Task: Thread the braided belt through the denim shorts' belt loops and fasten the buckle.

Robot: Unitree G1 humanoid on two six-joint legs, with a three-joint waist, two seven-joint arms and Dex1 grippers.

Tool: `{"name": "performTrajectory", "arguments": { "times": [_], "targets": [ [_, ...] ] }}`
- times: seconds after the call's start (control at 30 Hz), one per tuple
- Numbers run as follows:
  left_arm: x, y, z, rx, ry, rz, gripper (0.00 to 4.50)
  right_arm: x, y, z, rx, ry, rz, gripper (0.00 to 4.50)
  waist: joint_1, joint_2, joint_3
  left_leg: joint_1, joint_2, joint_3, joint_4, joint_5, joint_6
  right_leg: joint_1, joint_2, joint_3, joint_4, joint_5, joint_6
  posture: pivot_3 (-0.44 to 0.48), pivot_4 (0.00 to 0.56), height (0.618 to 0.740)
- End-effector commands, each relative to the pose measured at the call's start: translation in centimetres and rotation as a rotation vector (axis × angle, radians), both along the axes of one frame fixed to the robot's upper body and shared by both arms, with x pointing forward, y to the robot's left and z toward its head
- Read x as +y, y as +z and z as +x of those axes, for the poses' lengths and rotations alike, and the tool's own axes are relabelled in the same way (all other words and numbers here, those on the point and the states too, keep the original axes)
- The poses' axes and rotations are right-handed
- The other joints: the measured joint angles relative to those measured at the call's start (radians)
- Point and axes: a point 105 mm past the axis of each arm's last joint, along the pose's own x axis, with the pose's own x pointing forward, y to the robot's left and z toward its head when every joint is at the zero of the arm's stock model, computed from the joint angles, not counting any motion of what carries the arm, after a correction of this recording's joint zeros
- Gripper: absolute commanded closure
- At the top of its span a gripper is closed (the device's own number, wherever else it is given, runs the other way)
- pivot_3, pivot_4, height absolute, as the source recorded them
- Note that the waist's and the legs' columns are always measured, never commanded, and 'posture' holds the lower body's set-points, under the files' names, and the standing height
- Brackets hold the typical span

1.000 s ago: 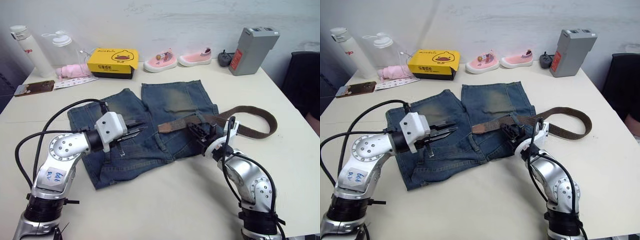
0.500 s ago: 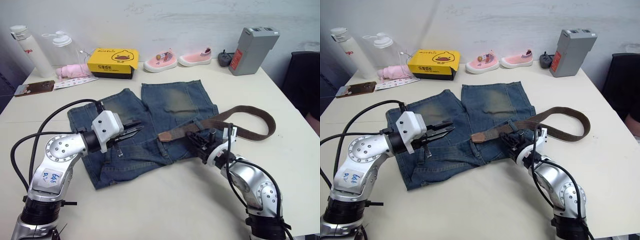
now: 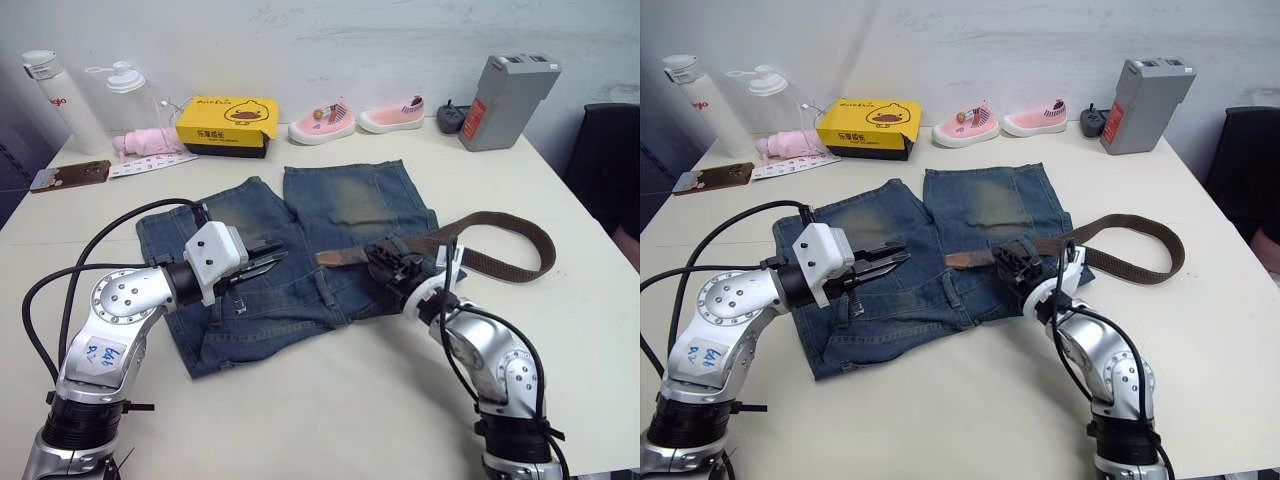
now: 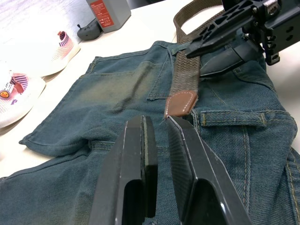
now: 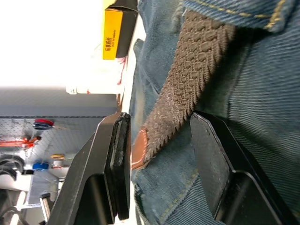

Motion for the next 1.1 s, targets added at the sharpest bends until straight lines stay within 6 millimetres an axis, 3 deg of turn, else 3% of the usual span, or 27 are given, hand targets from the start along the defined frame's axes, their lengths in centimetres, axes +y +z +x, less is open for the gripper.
{"name": "performTrajectory", "arguments": {
  "times": [0.03, 0.47, 0.97, 1.1],
  "targets": [
    [-0.3, 1.1, -0.2, -0.06, -0.009, 0.003, 3.74, -0.1, 0.8, 0.3, -0.037, -0.019, 0.02, 2.39, 0.0, 0.0, 0.0, 0.0, 0.0, 0.0, 0.0, 0.0, 0.0, 0.0, 0.0, 0.0, 0.0, 0.0, 0.0, 0.0, 0.15, 0.618],
    [-0.2, 1.1, -0.3, -0.062, -0.005, 0.013, 3.74, 0.4, -1.0, -0.2, 0.026, -0.009, 0.005, 2.39, -0.001, -0.001, -0.001, 0.0, 0.0, 0.0, 0.0, 0.0, 0.0, -0.001, 0.0, 0.0, 0.005, 0.0, 0.0, 0.0, 0.15, 0.618],
    [-0.3, 1.1, -0.5, -0.064, -0.004, 0.012, 3.74, -0.1, -1.8, 2.3, 0.07, -0.105, -0.024, 2.39, -0.015, -0.002, -0.001, 0.002, 0.0, -0.001, 0.0, 0.0, 0.0, -0.004, 0.0, 0.001, 0.01, 0.0, 0.0, 0.0, 0.15, 0.618],
    [-0.3, 1.0, -0.6, -0.063, -0.002, 0.013, 3.74, 0.1, -1.8, 2.2, 0.072, -0.109, -0.025, 4.18, -0.016, -0.002, -0.002, 0.003, 0.0, 0.0, 0.0, 0.0, 0.0, -0.008, 0.0, 0.001, 0.011, 0.0, 0.0, 0.0, 0.15, 0.618]
  ]
}}
